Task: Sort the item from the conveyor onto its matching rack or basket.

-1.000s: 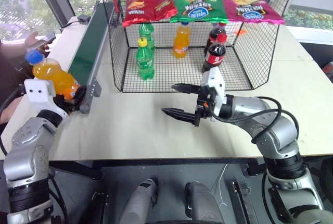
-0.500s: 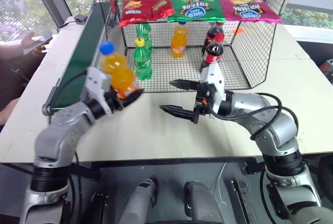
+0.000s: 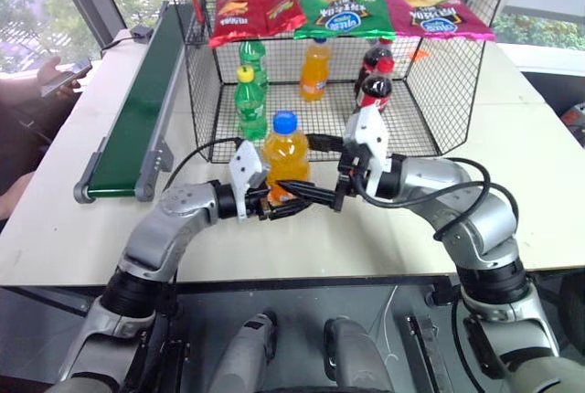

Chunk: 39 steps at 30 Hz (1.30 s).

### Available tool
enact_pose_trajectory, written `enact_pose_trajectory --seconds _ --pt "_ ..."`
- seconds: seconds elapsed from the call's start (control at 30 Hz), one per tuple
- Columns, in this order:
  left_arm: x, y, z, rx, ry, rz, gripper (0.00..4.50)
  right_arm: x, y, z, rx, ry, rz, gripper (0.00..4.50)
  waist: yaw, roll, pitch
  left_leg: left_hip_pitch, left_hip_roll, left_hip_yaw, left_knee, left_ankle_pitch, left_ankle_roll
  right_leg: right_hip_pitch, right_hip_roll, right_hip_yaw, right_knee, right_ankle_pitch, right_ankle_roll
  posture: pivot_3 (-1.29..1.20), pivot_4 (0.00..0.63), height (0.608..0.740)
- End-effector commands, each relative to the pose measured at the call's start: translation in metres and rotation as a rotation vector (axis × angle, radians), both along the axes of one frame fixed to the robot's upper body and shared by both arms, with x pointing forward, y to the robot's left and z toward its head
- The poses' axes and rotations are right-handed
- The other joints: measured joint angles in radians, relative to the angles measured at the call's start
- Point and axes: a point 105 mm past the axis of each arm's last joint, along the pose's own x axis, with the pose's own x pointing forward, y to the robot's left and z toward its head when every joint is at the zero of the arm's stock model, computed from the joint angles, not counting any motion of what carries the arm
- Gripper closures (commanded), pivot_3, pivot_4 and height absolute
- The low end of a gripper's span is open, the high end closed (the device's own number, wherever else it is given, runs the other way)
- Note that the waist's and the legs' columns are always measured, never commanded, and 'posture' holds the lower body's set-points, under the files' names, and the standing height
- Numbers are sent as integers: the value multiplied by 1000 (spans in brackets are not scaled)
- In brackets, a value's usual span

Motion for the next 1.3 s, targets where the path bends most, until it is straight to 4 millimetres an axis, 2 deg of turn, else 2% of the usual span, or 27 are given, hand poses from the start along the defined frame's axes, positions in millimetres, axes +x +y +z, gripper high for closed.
enact_pose_trajectory --seconds 0.03,0.17,0.3,0.4,0.47,0.5,0.73,0.83,0.87,1.1,1.23,1.3 --pt "-3 -5 15 -12 -90 -51 1488 -1 2 11 18 -44 4 0 1 0 0 0 0 0 0 0 0 0 0 0 0 0 0 0 150 739" --pt "-6 -7 9 12 -108 -74 1488 -1 4 14 18 -51 8 0 0 0 0 0 0 0 0 0 0 0 0 0 0 0 0 0 150 739" --pt "-3 -10 16 -18 -119 -57 1488 1 6 14 18 -51 7 0 1 0 0 0 0 0 0 0 0 0 0 0 0 0 1 0 150 739" --pt "-3 -10 16 -19 -121 -54 1488 3 6 14 17 -49 4 779 0 0 0 0 0 0 0 1 2 0 0 0 0 1 1 0 150 739" --pt "-4 -9 16 -20 -121 -52 1488 2 6 14 16 -50 8 1776 -1 0 0 0 0 0 0 1 2 0 0 0 0 1 2 0 150 739" --pt "-4 -9 16 -20 -121 -50 1488 2 7 14 17 -50 12 1937 0 0 0 0 0 0 0 1 2 0 0 0 0 1 3 0 150 739" --pt "1 -8 18 -24 -136 -9 1488 1 6 13 -5 -50 15 1954 0 0 0 0 0 0 0 1 2 0 0 0 0 2 3 0 150 739" --pt "-2 -8 17 -28 -104 -44 117 1 6 13 -5 -50 11 1954 0 0 0 0 0 0 0 1 2 0 0 0 0 2 3 0 150 739" --pt "-2 -8 17 -31 -99 -41 51 1 5 12 -4 -47 6 1954 0 0 0 0 0 0 0 1 2 0 0 0 0 2 3 0 150 739" --pt "2 2 13 -12 -67 26 51 9 -2 10 -7 -45 -54 1954 0 0 0 0 0 0 0 1 2 0 0 0 0 2 3 0 150 739" --pt "8 19 19 -19 -70 117 51 23 -9 15 15 -72 -139 1954 -1 0 0 0 0 0 0 1 2 0 1 0 1 2 3 0 150 739" --pt "9 40 18 -8 -58 193 51 39 -17 25 49 -93 -226 1954 -4 0 0 0 0 0 0 1 2 0 1 0 1 2 3 0 150 739"
